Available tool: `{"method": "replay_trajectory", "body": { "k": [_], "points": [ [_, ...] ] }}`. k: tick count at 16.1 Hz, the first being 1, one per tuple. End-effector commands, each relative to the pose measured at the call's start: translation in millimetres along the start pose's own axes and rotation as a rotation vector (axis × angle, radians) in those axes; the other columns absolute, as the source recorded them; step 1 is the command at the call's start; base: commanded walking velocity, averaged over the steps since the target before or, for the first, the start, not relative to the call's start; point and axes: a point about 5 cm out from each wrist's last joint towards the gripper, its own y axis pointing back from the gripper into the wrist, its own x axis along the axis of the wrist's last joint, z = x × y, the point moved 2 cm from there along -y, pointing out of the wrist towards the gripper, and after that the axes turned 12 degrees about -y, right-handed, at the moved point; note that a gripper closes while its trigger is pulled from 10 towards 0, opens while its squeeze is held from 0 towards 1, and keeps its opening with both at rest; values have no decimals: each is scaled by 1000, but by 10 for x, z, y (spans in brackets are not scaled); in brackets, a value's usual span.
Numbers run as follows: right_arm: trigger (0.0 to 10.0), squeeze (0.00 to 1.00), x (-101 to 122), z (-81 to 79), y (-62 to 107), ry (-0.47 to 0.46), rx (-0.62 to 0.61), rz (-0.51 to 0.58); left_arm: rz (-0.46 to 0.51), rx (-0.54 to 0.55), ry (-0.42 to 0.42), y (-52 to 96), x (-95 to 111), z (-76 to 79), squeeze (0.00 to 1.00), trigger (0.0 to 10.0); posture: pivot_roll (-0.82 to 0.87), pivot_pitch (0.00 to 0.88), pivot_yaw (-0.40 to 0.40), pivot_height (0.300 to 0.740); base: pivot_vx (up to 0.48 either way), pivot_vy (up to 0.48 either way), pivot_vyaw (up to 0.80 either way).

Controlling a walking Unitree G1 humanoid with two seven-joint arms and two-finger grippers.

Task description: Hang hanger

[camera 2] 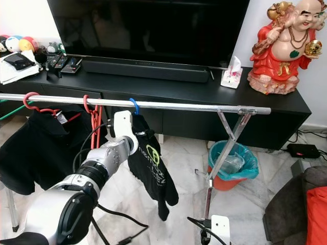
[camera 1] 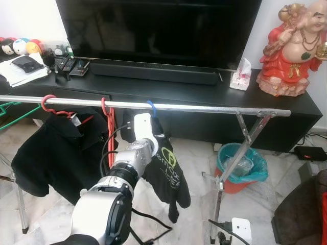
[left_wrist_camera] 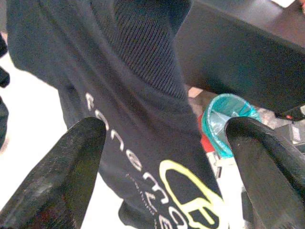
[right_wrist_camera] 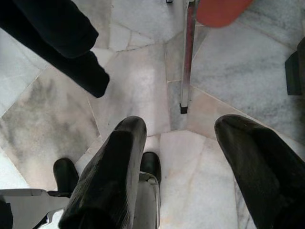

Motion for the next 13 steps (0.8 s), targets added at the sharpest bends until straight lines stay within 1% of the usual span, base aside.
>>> {"method": "replay_trajectory", "body": {
  "k": [1,4,5,7,8,11,13],
  "points": [
    [10000,0,-28,22,5,-1,-10,-14,-28,8,18,-7,-28,17,0,10000,-139,0,-13,740,0,0,0],
    [10000,0,-29,25,6,-4,-13,-14,-72,43,-41,-11,-122,-23,0,10000,-139,0,-13,740,0,0,0],
    [10000,0,-29,25,6,-5,-13,-14,-78,50,-48,-10,-140,-37,0,10000,-139,0,-13,740,0,0,0],
    [10000,0,-29,22,6,-5,-12,-13,-97,88,-103,-6,-196,-127,0,10000,-140,0,-12,740,0,0,0],
    [10000,0,-28,21,5,-5,-12,-13,-98,93,-106,-5,-197,-149,0,10000,-139,0,-11,740,0,0,0],
    [10000,0,-26,20,5,-5,-12,-13,-79,118,-120,1,-157,-241,0,10000,-137,0,-12,740,0,0,0],
    [10000,0,-25,20,5,-4,-11,-13,-21,115,-126,5,-57,-281,0,10000,-136,0,-14,740,0,0,0]
  ]
}}
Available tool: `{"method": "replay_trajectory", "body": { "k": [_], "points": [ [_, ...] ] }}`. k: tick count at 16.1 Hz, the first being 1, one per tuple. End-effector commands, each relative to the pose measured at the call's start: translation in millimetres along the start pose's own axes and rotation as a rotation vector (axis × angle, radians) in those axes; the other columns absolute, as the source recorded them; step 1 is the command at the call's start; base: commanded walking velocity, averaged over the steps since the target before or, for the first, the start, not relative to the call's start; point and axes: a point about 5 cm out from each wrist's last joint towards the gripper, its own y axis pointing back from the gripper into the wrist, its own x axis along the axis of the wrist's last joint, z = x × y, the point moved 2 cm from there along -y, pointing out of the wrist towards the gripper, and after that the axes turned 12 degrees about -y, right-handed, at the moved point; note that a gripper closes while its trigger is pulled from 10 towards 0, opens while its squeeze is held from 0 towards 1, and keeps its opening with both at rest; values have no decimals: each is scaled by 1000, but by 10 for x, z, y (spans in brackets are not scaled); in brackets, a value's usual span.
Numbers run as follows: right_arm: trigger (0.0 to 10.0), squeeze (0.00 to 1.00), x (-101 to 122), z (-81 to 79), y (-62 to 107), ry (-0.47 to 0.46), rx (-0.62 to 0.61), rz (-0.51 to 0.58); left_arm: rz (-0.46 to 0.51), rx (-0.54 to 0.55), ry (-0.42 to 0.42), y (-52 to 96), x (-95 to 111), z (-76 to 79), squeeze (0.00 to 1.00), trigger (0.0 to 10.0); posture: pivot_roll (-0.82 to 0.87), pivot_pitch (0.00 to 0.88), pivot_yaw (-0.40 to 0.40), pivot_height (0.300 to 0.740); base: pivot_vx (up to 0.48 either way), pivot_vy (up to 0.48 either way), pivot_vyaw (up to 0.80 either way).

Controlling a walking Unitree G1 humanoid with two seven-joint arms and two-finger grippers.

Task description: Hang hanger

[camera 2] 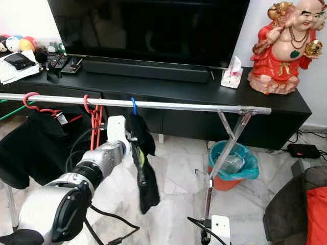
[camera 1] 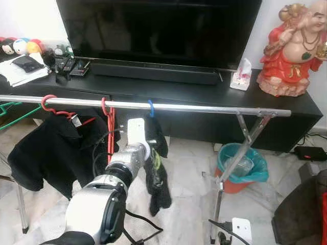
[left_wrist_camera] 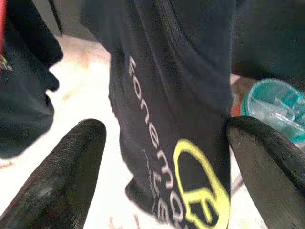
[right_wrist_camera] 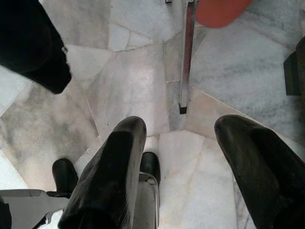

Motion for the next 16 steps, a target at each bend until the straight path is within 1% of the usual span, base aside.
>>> {"method": "replay_trajectory", "body": {
  "k": [1,2,3,4,5,6,8,9,11,12,13,14,16],
  "points": [
    [10000,0,-25,17,4,-4,-7,-13,27,4,-18,3,30,-24,0,10000,-136,0,-14,740,0,0,0],
    [10000,0,-24,19,4,-4,-7,-13,50,-22,-54,6,53,-14,0,10000,-137,0,-14,740,0,0,0],
    [10000,0,-24,20,5,-3,-7,-12,73,-59,-110,10,75,20,0,10000,-137,0,-14,740,0,0,0],
    [10000,0,-22,22,4,-2,-6,-13,89,-107,-159,15,81,83,0,10000,-136,0,-15,740,0,0,0],
    [10000,0,-22,22,4,-2,-7,-13,86,-111,-161,15,70,94,0,10000,-136,0,-15,740,0,0,0],
    [10000,0,-22,22,4,-2,-7,-13,74,-113,-193,10,26,114,0,10000,-139,0,-15,740,0,0,0],
    [10000,0,-22,22,4,-3,-7,-12,64,-120,-316,8,-60,143,0,10000,-145,0,-13,740,0,0,0],
    [10000,0,-24,21,5,-4,-8,-12,58,-124,-337,7,-102,152,0,10000,-147,0,-12,740,0,0,0],
    [10000,0,-26,20,5,-5,-8,-13,55,-103,-379,5,-173,118,0,10000,-147,0,-12,740,0,0,0],
    [10000,0,-28,17,5,-5,-8,-13,51,-92,-420,6,-257,92,0,0,-155,0,-10,740,0,0,0],
    [10000,0,-29,14,5,-7,-7,-13,40,-99,-433,10,-342,85,0,0,-157,0,-9,740,0,0,0],
    [10000,0,-31,17,7,-10,-10,-12,48,-101,-405,15,-392,73,0,0,-162,0,-8,740,0,0,0],
    [10000,0,-33,25,8,-9,-12,-13,84,-110,-387,21,-381,76,0,0,-160,0,-13,740,0,0,0]
  ]
}}
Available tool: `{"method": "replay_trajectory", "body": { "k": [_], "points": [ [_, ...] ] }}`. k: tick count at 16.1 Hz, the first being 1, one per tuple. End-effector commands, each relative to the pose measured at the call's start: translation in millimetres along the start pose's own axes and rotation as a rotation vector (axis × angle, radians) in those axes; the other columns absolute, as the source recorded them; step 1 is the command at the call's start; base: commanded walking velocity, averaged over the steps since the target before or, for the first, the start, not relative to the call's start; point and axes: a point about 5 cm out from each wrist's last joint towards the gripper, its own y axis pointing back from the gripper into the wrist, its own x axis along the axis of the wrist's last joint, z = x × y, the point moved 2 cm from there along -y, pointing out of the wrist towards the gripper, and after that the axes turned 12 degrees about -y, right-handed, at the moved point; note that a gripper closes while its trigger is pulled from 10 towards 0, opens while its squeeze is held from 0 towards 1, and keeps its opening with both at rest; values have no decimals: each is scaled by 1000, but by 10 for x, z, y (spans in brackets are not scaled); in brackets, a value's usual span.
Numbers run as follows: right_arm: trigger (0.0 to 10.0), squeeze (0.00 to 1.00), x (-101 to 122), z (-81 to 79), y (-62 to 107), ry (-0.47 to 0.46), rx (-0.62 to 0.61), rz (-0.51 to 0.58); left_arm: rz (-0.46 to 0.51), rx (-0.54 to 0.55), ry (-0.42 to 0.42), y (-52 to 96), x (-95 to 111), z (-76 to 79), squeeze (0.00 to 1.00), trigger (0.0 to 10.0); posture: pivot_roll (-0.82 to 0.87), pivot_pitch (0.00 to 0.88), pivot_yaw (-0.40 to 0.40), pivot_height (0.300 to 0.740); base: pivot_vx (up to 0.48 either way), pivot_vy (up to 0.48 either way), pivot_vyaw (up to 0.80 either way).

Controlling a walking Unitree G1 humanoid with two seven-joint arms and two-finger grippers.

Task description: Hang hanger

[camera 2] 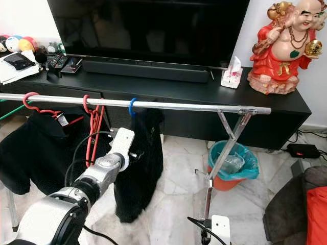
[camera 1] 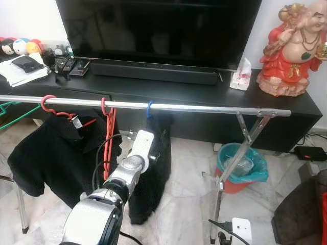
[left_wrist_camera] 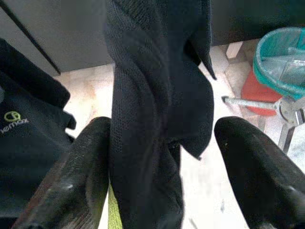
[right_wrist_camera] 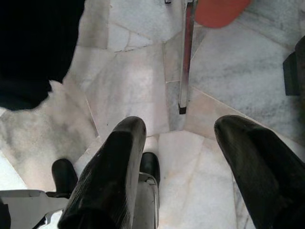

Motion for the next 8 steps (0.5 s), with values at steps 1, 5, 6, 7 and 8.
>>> {"method": "replay_trajectory", "body": {
  "k": [1,5,6,7,8],
  "points": [
    [10000,0,-34,26,8,-7,-10,-13,25,-3,-8,3,10,-4,0,0,-160,0,-13,740,0,0,0],
    [10000,0,-34,38,10,-5,-14,-12,79,2,7,9,54,19,0,0,-168,0,-15,740,0,0,0],
    [10000,0,-34,38,10,-4,-13,-13,80,5,11,9,53,19,0,0,-168,0,-15,740,0,0,0],
    [10000,0,-34,37,9,-3,-12,-13,79,5,16,10,43,21,0,0,-169,0,-15,740,0,0,0],
    [10000,0,-34,35,9,-5,-13,-13,73,6,27,13,18,17,0,0,-173,0,-13,740,0,0,0]
  ]
}}
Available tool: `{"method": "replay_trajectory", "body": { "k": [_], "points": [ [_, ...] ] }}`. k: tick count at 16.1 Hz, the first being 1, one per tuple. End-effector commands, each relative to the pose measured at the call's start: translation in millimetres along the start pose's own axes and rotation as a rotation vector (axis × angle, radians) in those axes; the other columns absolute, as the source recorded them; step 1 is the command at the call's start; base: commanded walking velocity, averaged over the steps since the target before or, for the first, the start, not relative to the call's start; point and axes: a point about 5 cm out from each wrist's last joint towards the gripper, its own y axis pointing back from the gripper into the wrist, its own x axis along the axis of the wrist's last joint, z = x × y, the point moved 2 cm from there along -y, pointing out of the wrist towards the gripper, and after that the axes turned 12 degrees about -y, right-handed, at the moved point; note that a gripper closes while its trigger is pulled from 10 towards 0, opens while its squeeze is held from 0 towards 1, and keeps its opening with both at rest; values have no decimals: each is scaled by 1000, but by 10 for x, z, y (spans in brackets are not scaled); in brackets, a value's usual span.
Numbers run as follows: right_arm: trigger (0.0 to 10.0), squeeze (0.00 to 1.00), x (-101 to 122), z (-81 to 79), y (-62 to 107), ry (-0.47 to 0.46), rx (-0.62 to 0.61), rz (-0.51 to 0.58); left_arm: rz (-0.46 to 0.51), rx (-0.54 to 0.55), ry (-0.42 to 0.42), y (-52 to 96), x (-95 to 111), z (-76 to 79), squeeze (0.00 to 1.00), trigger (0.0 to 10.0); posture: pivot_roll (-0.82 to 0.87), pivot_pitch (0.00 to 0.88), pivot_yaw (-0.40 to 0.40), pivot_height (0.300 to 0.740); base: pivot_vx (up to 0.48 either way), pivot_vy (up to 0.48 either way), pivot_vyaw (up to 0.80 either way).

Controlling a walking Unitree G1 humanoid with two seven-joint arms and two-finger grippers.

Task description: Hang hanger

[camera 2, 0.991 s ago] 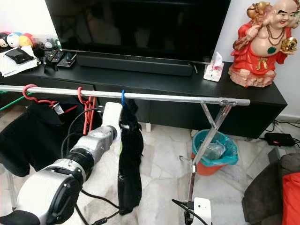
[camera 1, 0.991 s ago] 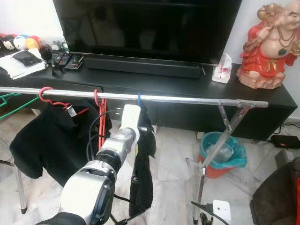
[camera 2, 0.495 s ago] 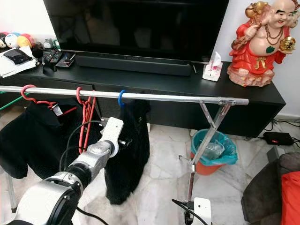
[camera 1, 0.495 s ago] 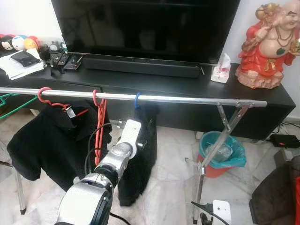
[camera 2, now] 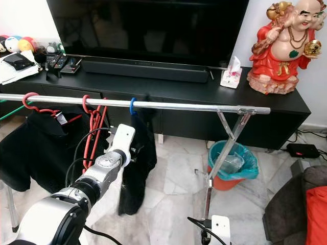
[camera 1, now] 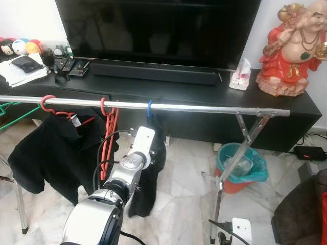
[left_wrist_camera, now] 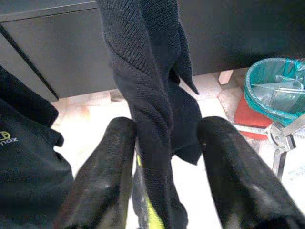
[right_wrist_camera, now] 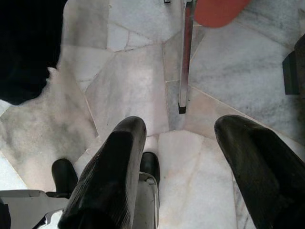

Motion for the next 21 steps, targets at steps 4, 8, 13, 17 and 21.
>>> {"method": "replay_trajectory", "body": {
  "k": [4,8,13,17,21],
  "points": [
    [10000,0,-29,38,8,-8,-15,-11,-65,26,10,38,-193,-42,0,0,-174,0,-15,740,0,0,0],
    [10000,0,-23,47,8,-6,-16,-9,-89,44,22,53,-256,-54,0,0,-177,0,-17,740,0,0,0],
    [10000,0,-25,48,8,-5,-17,-10,-85,58,46,57,-263,-64,0,0,-179,0,-17,740,0,0,0],
    [10000,0,-27,45,9,-5,-16,-11,-90,59,69,66,-295,-72,0,0,-177,0,-17,740,0,0,0],
    [10000,0,-33,48,10,-5,-17,-12,-34,85,123,68,-239,-123,0,0,-176,0,-19,740,0,0,0]
  ]
}}
